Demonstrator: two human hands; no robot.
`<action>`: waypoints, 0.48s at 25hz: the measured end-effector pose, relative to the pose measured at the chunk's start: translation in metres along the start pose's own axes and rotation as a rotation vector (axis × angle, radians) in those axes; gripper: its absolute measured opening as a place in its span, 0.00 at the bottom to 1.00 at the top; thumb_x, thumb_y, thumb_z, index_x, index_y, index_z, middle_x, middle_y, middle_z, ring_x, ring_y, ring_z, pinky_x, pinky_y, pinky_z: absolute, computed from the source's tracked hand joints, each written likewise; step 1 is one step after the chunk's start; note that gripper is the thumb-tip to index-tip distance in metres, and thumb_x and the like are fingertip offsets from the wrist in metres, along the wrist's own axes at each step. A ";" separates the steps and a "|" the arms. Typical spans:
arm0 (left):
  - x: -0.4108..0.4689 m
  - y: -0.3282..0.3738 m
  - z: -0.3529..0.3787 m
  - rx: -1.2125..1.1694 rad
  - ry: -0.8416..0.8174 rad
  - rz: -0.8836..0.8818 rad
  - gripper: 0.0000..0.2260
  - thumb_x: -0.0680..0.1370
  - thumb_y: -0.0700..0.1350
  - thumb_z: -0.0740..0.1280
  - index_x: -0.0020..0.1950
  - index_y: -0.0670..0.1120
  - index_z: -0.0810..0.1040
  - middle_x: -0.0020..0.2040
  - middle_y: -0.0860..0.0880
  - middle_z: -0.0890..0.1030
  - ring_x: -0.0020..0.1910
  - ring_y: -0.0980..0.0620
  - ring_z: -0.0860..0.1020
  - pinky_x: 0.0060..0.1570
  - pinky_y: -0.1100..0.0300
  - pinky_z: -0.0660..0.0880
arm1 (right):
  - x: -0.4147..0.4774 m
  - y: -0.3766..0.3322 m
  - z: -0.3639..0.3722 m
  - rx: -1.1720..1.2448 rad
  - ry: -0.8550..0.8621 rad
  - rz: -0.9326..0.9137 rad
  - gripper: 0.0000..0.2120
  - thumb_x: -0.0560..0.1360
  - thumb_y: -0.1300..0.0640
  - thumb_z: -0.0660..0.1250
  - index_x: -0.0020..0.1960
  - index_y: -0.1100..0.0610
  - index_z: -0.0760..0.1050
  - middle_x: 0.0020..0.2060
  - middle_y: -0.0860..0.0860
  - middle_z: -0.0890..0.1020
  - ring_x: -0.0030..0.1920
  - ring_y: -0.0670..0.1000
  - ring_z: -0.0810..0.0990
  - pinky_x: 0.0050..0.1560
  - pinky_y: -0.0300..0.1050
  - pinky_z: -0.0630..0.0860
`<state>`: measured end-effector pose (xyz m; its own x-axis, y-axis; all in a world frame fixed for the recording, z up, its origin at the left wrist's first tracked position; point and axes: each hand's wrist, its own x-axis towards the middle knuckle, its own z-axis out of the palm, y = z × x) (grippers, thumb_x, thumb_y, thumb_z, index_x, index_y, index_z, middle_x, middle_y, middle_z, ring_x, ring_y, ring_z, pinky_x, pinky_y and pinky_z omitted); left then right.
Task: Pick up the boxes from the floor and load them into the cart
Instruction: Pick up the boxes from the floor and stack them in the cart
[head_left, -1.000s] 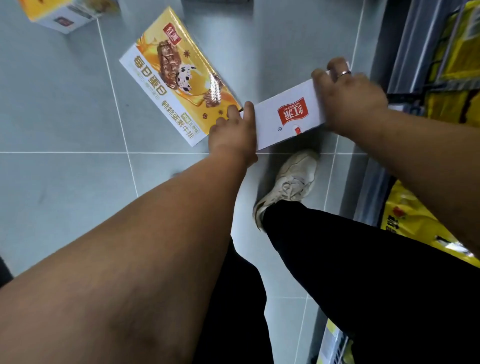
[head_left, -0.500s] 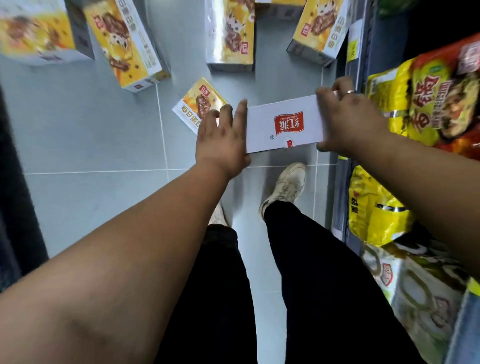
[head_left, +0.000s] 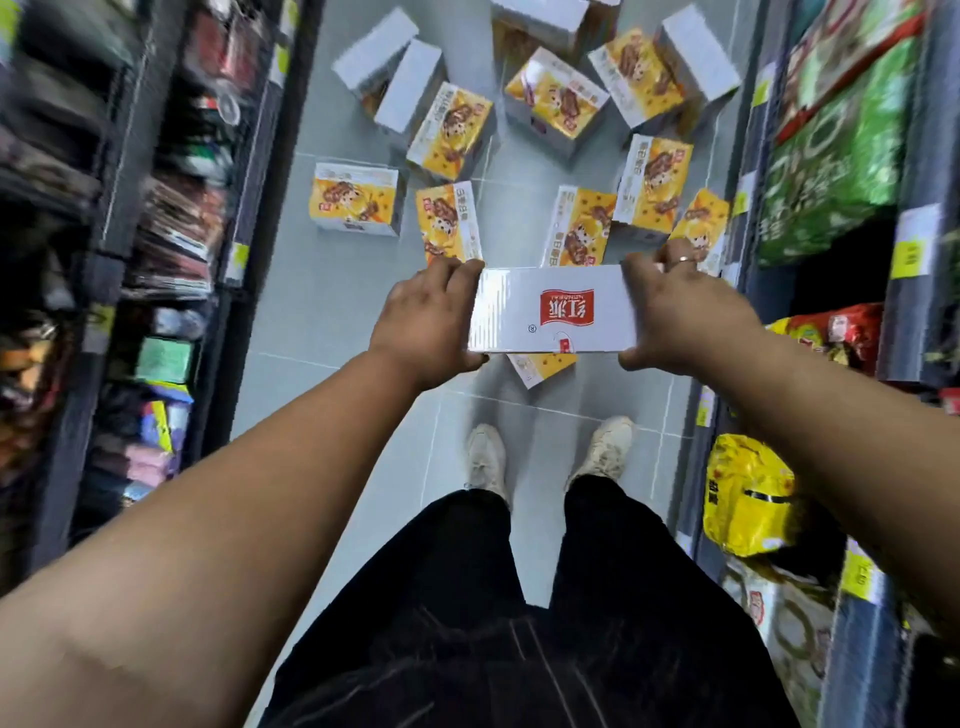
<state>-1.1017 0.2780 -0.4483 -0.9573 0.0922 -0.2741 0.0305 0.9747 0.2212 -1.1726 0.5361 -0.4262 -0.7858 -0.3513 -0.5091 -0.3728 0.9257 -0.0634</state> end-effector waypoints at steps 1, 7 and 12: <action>-0.013 -0.006 -0.015 0.000 0.006 -0.032 0.42 0.62 0.56 0.77 0.71 0.43 0.67 0.62 0.40 0.73 0.55 0.37 0.76 0.53 0.46 0.72 | -0.005 -0.012 -0.015 0.009 0.005 -0.027 0.45 0.59 0.45 0.79 0.68 0.52 0.59 0.62 0.60 0.64 0.50 0.66 0.77 0.41 0.53 0.73; -0.097 -0.039 -0.070 -0.167 0.036 -0.293 0.41 0.63 0.53 0.77 0.73 0.48 0.64 0.65 0.45 0.69 0.60 0.41 0.73 0.55 0.51 0.71 | -0.011 -0.081 -0.070 -0.027 0.019 -0.292 0.47 0.59 0.45 0.78 0.71 0.52 0.59 0.63 0.58 0.66 0.51 0.64 0.78 0.43 0.52 0.75; -0.185 -0.038 -0.113 -0.319 0.127 -0.539 0.42 0.63 0.52 0.79 0.73 0.50 0.63 0.67 0.48 0.67 0.61 0.44 0.73 0.57 0.55 0.70 | -0.020 -0.140 -0.119 -0.035 -0.017 -0.575 0.49 0.59 0.38 0.76 0.73 0.48 0.58 0.67 0.56 0.64 0.57 0.62 0.77 0.52 0.53 0.75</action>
<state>-0.9582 0.2010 -0.2998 -0.8414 -0.4383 -0.3161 -0.5335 0.7671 0.3563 -1.1640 0.3970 -0.3052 -0.4434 -0.7944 -0.4152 -0.7543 0.5809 -0.3059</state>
